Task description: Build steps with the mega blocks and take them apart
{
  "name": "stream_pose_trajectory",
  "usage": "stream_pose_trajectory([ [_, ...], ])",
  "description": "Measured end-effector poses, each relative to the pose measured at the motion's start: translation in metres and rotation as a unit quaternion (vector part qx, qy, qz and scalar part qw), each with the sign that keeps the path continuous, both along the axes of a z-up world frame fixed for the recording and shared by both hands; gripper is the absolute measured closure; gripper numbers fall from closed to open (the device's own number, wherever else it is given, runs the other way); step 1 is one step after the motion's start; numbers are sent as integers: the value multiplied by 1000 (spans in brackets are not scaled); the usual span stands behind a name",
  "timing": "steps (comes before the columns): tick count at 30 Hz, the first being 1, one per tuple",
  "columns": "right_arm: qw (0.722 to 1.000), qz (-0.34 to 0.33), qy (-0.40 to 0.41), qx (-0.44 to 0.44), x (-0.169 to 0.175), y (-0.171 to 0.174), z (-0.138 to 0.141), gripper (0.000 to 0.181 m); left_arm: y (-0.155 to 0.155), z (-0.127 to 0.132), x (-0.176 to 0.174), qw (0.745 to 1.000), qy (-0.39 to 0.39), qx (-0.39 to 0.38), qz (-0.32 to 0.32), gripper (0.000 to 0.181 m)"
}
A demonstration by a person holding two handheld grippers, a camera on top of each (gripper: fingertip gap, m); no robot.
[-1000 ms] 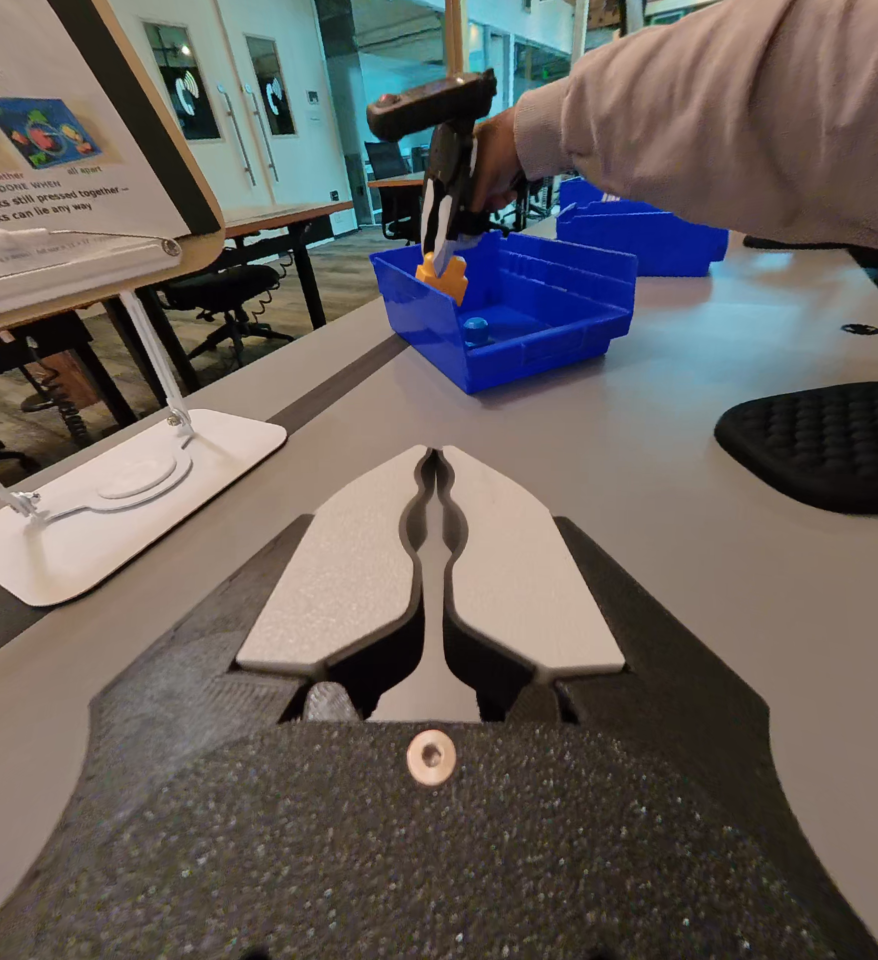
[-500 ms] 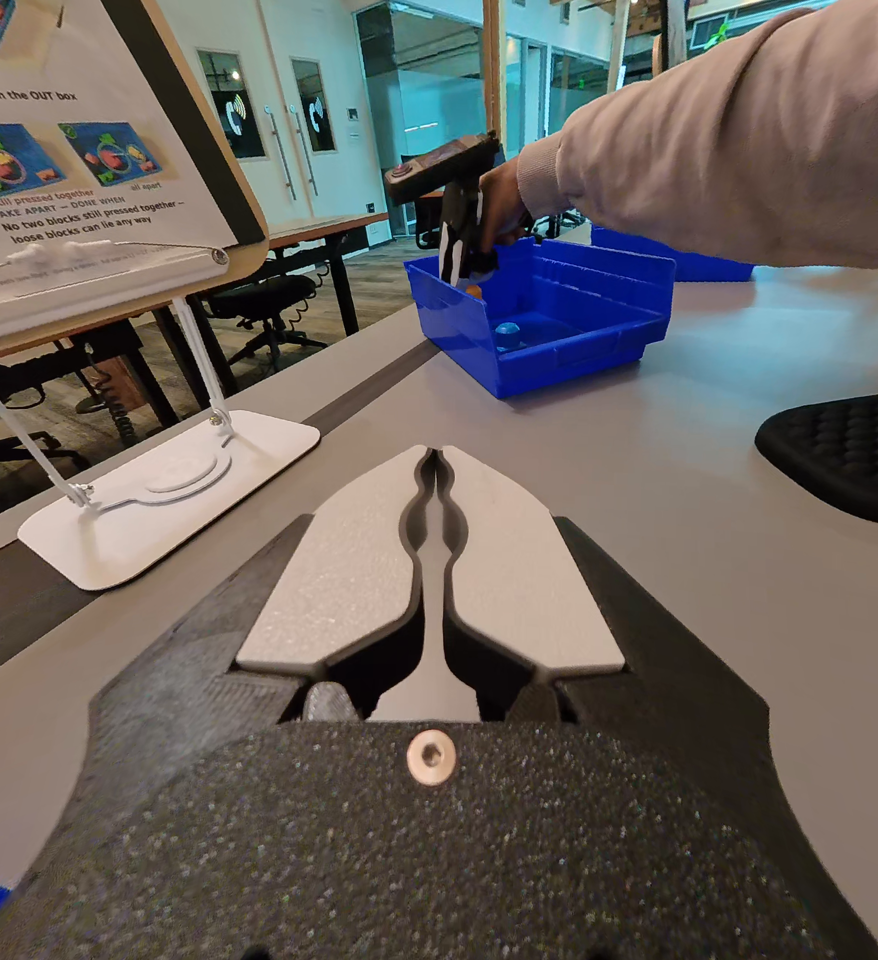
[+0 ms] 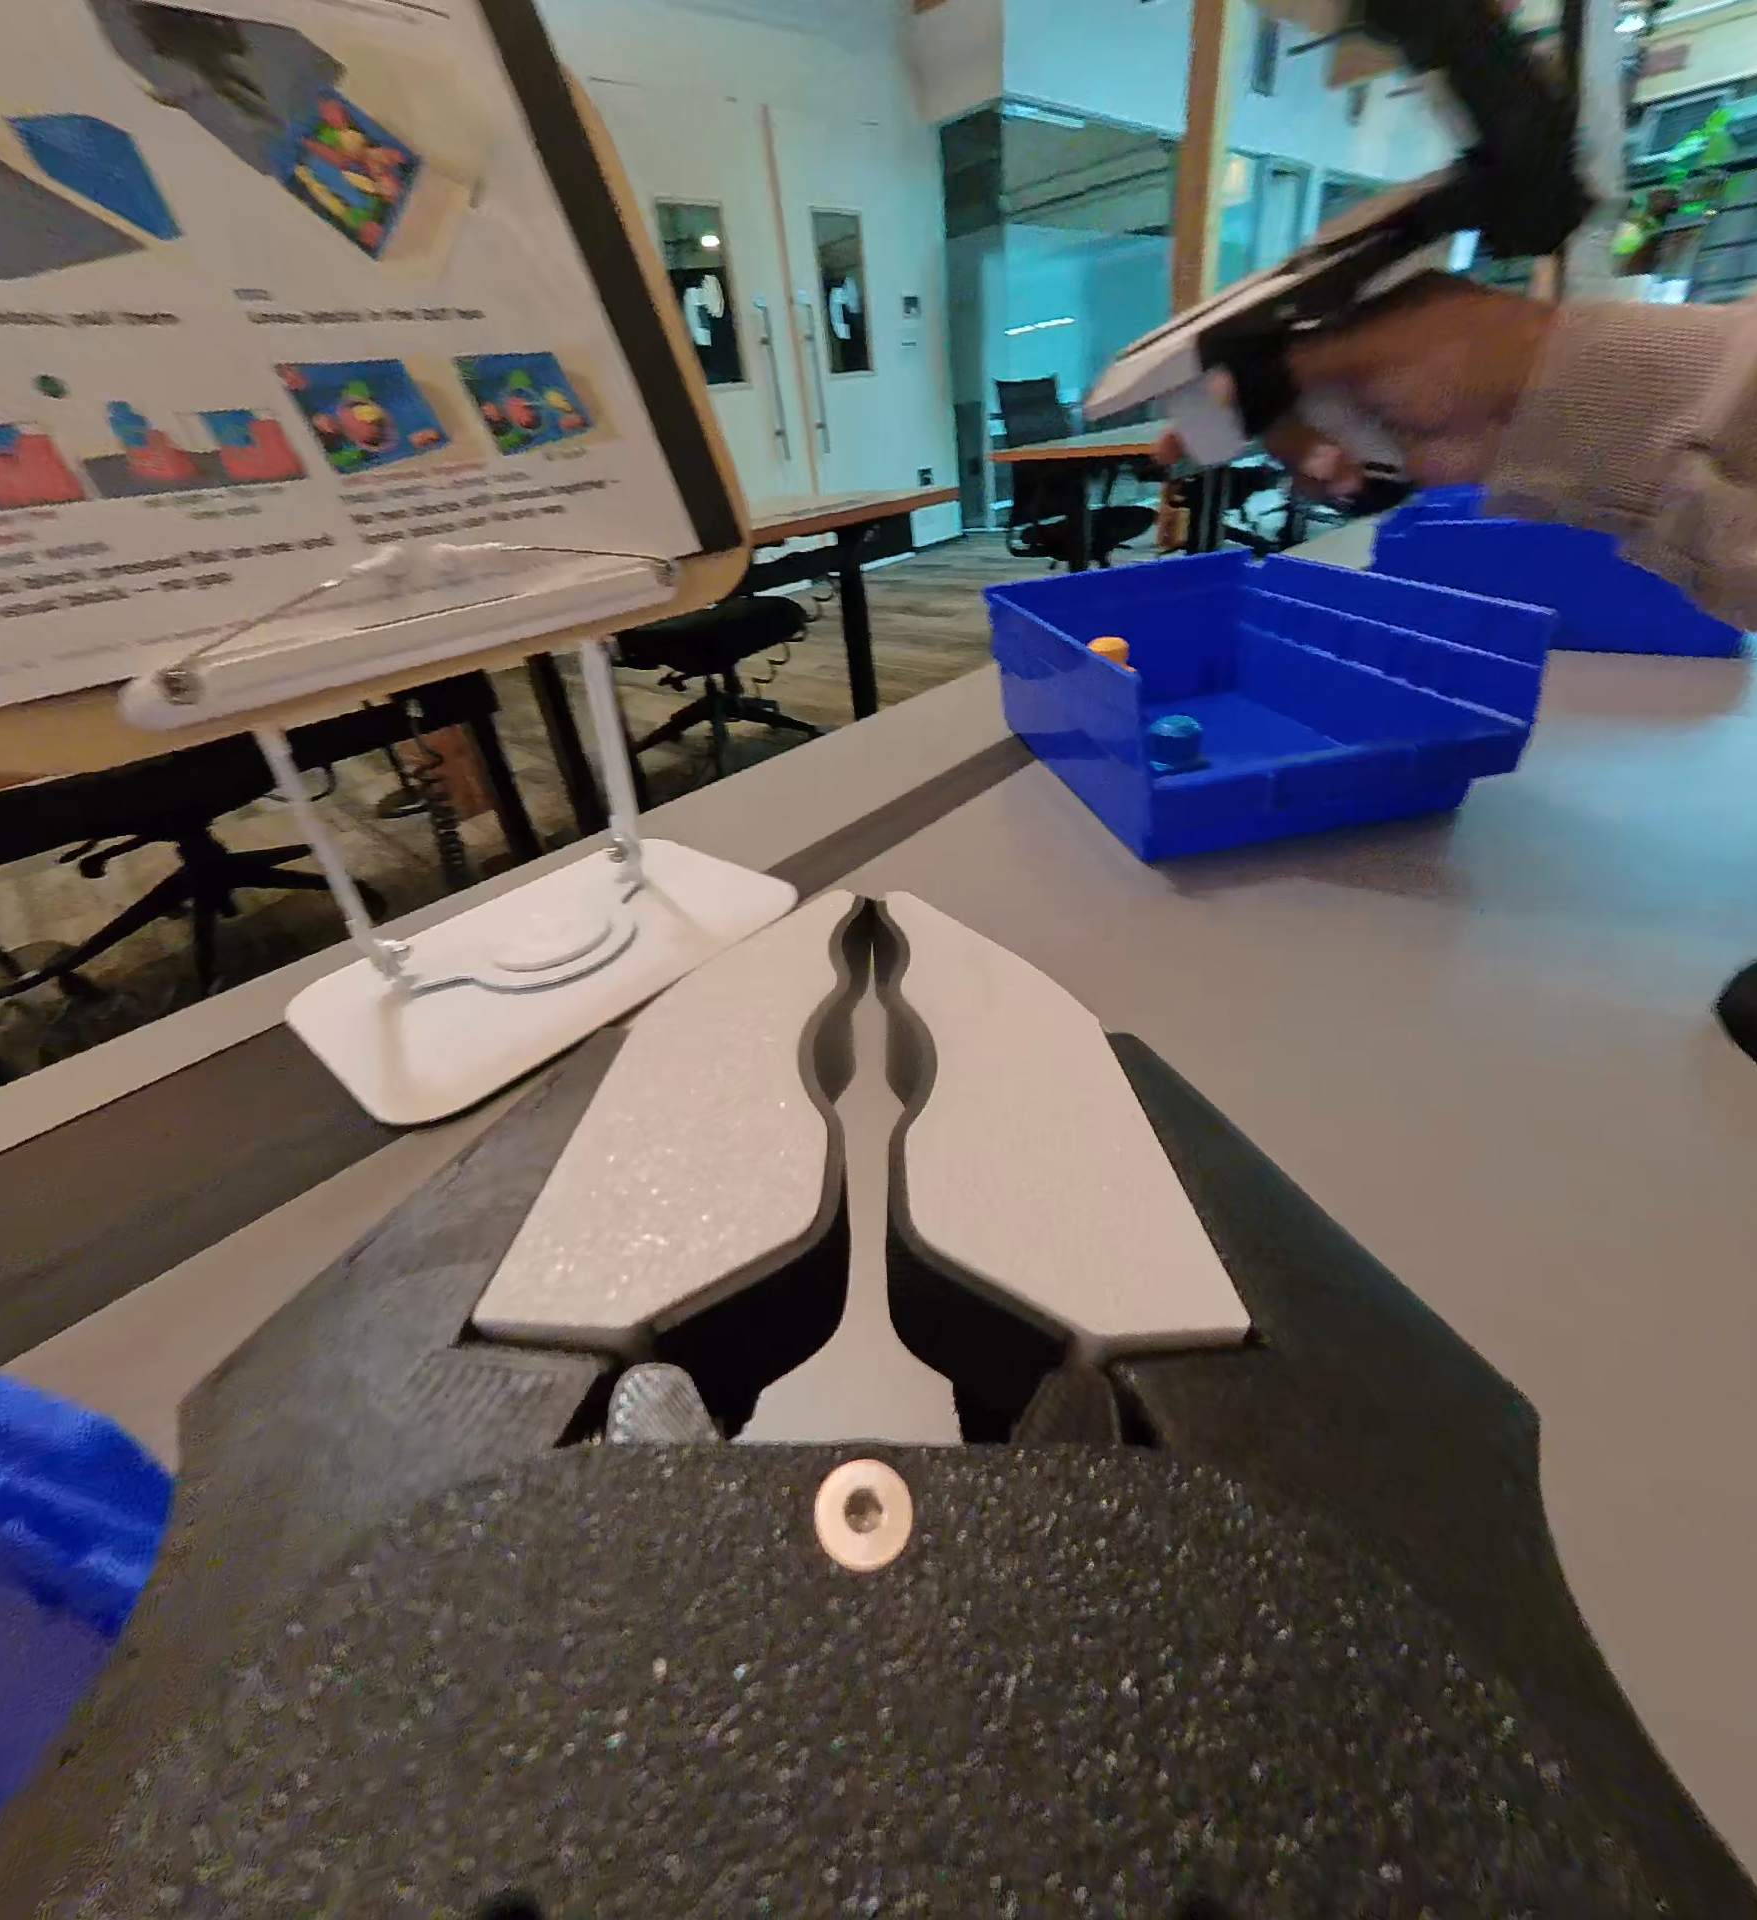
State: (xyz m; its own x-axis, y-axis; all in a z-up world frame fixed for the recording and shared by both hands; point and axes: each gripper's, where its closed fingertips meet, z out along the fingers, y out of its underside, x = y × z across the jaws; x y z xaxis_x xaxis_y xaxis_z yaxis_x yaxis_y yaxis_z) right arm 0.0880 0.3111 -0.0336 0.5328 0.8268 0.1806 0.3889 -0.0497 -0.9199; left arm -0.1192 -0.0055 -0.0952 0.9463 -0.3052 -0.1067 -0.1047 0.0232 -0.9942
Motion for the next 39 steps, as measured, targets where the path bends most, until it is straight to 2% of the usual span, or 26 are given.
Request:
stream_pose_trajectory([
  [5, 993, -24, 112, -1, -16, -85, 7, 167, 0, 7, -34, 997, -23, 5, 79, 181],
  [9, 982, -53, 179, -29, -25, -134, -13, 176, -7, 17, -71, 986, -32, 14, 163, 181],
  [14, 980, -68, 183, -21, -33, -169, -47, 181, -34, 30, -136, 957, -31, 21, 287, 181],
  [17, 981, -65, 180, -13, -34, -173, -55, 181, -60, 29, -181, 930, -24, 2, 367, 160],
  [20, 981, -52, 188, -10, -33, -174, -52, 181, -80, 4, -213, 905, -34, -72, 418, 128],
  [23, 982, -32, 188, -19, -36, -178, -59, 181, -90, -29, -224, 889, -55, -151, 429, 116],
  [27, 986, 5, 164, -31, -46, -189, -69, 181, -91, -63, -228, 873, -59, -229, 427, 128],
  [32, 987, 37, 153, -17, -56, -204, -66, 180, -80, -82, -234, 861, -61, -277, 422, 132],
  [34, 988, 41, 151, -15, -56, -207, -66, 180, -76, -82, -234, 864, -69, -276, 416, 141],
  [39, 987, 49, 154, -21, -57, -210, -65, 180, -80, -79, -239, 860, -49, -272, 429, 143],
])
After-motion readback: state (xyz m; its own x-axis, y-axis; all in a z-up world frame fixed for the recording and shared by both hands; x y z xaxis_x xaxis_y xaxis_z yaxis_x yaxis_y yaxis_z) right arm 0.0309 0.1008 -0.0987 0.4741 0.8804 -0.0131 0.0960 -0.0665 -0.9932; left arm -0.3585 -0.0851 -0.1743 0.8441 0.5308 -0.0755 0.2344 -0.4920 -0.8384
